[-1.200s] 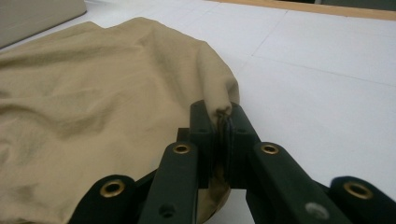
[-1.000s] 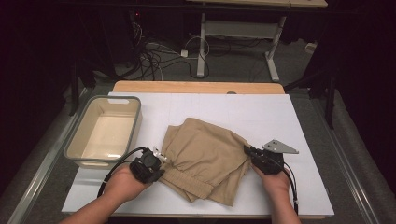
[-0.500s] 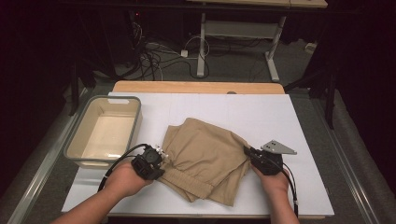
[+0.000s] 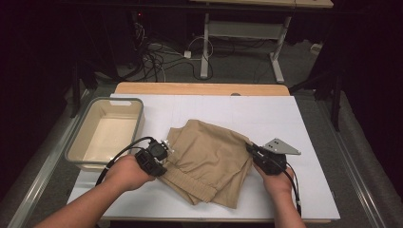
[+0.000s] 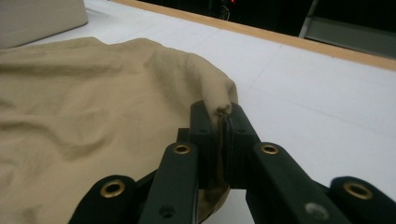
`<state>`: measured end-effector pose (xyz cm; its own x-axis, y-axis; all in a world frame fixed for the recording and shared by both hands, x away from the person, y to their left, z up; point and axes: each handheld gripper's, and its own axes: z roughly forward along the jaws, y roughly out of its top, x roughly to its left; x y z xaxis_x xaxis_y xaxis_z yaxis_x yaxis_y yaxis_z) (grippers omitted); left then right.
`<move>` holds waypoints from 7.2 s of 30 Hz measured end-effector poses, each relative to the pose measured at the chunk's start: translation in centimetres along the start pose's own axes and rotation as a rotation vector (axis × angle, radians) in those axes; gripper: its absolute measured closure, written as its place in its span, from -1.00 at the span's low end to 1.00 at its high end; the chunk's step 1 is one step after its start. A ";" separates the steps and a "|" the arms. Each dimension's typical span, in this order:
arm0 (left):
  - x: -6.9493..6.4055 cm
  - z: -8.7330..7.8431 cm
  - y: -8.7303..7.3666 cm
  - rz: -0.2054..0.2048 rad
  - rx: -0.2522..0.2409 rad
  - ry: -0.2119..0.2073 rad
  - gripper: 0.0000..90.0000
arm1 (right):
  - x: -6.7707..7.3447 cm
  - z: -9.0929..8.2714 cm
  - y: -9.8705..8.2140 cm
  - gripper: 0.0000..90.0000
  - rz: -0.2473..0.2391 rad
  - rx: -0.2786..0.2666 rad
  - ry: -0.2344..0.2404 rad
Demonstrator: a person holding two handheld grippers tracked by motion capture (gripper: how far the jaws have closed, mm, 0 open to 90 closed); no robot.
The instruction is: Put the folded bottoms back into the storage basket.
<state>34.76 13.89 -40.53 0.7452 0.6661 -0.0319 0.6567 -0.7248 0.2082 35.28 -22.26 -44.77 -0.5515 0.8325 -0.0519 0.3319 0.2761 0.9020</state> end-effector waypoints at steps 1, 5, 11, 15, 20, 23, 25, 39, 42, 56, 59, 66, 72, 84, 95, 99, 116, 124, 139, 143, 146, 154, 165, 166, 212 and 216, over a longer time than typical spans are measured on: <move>0.0 -0.3 0.0 0.000 0.002 0.004 0.71 | 0.1 0.0 0.3 0.91 0.000 -0.006 0.003; 0.4 -1.3 0.0 -0.014 0.012 0.008 0.71 | 1.0 0.1 1.8 0.91 -0.036 -0.025 0.009; 1.3 -2.3 -0.6 -0.037 0.045 0.018 0.71 | 2.2 1.1 3.3 0.91 -0.034 -0.041 0.046; 1.7 -2.6 -0.9 -0.044 0.075 0.023 0.71 | 3.0 2.0 3.8 0.91 -0.039 -0.038 0.063; 2.4 -2.7 -1.0 -0.046 0.111 0.006 0.71 | 3.6 3.1 4.0 0.91 -0.055 -0.031 0.081; 2.7 -2.6 -0.9 -0.046 0.129 -0.004 0.71 | 3.7 3.5 4.1 0.91 -0.052 -0.027 0.082; 2.8 -2.5 -0.8 -0.047 0.138 -0.011 0.71 | 3.7 3.7 4.0 0.91 -0.050 -0.029 0.084; 3.3 -2.2 0.2 -0.038 0.193 -0.027 0.71 | 3.6 4.2 3.9 0.91 -0.029 -0.002 0.076; 3.2 -2.3 0.4 -0.039 0.198 -0.023 0.71 | 3.7 4.1 4.0 0.91 -0.034 -0.007 0.076; 3.0 -4.0 1.2 -0.022 0.199 -0.028 0.71 | 4.0 3.0 5.5 0.91 -0.039 -0.030 0.090; 3.0 -4.4 1.4 -0.017 0.203 -0.022 0.71 | 3.9 2.8 5.7 0.91 -0.036 -0.038 0.088; 3.2 -5.2 1.8 -0.017 0.213 -0.011 0.71 | 4.0 2.1 6.5 0.91 -0.037 -0.052 0.083; 3.1 -6.5 2.3 -0.013 0.226 -0.002 0.71 | 3.9 1.5 7.6 0.91 -0.045 -0.071 0.080; 4.4 -10.1 1.9 -0.020 0.223 0.025 0.71 | 4.5 1.3 10.8 0.91 -0.077 -0.106 0.083; 6.4 -12.6 -0.8 -0.072 0.235 0.048 0.71 | 6.8 2.6 14.0 0.91 -0.121 -0.132 0.114; 7.3 -12.9 -2.1 -0.097 0.234 0.050 0.71 | 7.9 3.7 14.9 0.91 -0.134 -0.135 0.133; 11.6 -11.7 -5.9 -0.161 0.240 0.062 0.71 | 10.7 9.4 16.3 0.91 -0.147 -0.105 0.187; 13.7 -11.8 -6.4 -0.188 0.224 0.071 0.71 | 11.1 11.7 17.2 0.91 -0.147 -0.105 0.195; 17.0 -13.0 -9.8 -0.270 0.208 0.115 0.72 | 13.2 16.7 20.0 0.91 -0.157 -0.103 0.237; 17.7 -13.6 -11.3 -0.297 0.206 0.137 0.72 | 14.4 18.0 21.0 0.91 -0.169 -0.109 0.259; 18.4 -13.7 -12.7 -0.333 0.199 0.136 0.72 | 15.3 19.4 21.5 0.91 -0.168 -0.108 0.277; 19.8 -12.4 -14.9 -0.385 0.211 0.149 0.72 | 17.5 23.1 21.0 0.91 -0.213 -0.050 0.295; 19.4 -10.5 -14.7 -0.357 0.208 0.106 0.72 | 16.7 25.9 19.3 0.91 -0.191 0.026 0.282; 19.2 -10.5 -14.5 -0.354 0.209 0.103 0.72 | 16.6 26.0 19.2 0.91 -0.196 0.033 0.278; 15.4 -8.5 -5.2 -0.266 0.046 0.083 0.39 | 13.1 14.7 10.4 -0.99 -0.123 0.036 0.386; 15.3 -8.0 -4.3 -0.226 0.031 0.128 0.70 | 12.7 13.1 8.3 -0.99 -0.116 0.043 0.379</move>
<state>42.40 28.58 -34.11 0.5600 0.8269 0.0507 0.8093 -0.5591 0.1799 41.08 -3.14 -43.55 -0.8276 0.5610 0.0168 0.2782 0.3840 0.8804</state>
